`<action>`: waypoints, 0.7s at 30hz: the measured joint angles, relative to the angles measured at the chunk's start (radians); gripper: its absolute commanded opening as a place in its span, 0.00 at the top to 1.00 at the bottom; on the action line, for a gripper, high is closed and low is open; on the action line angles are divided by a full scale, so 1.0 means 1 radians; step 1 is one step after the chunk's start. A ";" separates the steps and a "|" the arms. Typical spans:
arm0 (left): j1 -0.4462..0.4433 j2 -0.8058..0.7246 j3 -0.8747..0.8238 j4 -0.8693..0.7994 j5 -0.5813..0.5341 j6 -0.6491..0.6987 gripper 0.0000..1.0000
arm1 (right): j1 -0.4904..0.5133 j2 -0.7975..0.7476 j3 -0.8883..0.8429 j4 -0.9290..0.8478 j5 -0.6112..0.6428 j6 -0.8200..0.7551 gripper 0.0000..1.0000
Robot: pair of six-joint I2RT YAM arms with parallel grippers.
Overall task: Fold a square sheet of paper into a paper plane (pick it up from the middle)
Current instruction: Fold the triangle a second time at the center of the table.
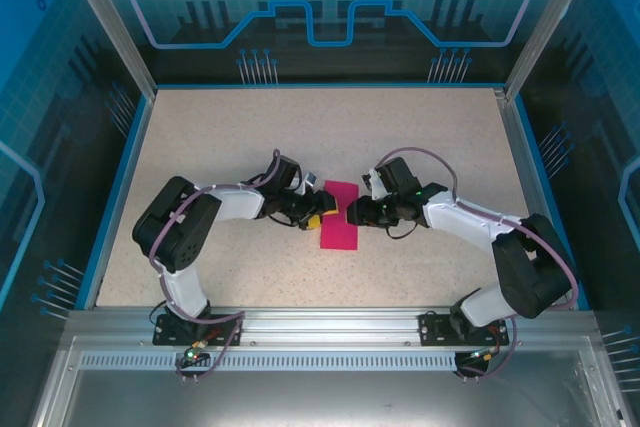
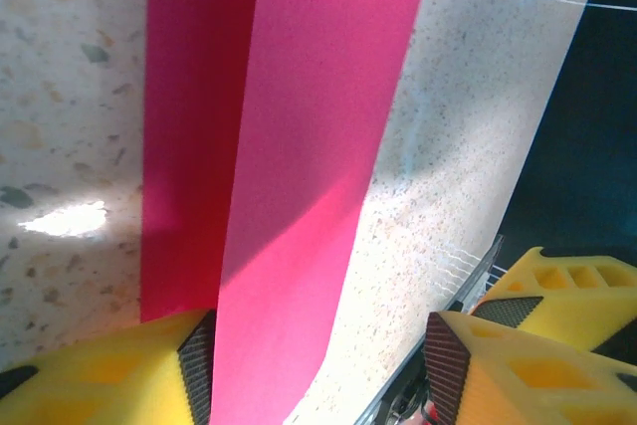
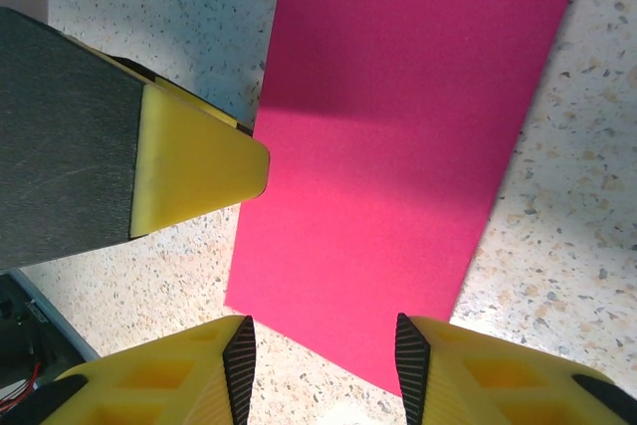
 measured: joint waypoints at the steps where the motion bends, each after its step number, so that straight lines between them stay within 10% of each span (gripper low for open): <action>1: 0.000 -0.003 0.000 0.000 0.000 0.000 0.47 | 0.000 -0.002 -0.002 0.000 0.000 0.000 0.56; 10: 0.000 -0.003 -0.002 0.028 0.016 -0.035 0.59 | 0.035 -0.040 -0.024 -0.009 0.050 -0.018 0.53; 21: 0.000 -0.003 -0.003 0.052 0.019 -0.075 0.69 | 0.334 -0.092 -0.023 -0.038 0.367 -0.122 0.41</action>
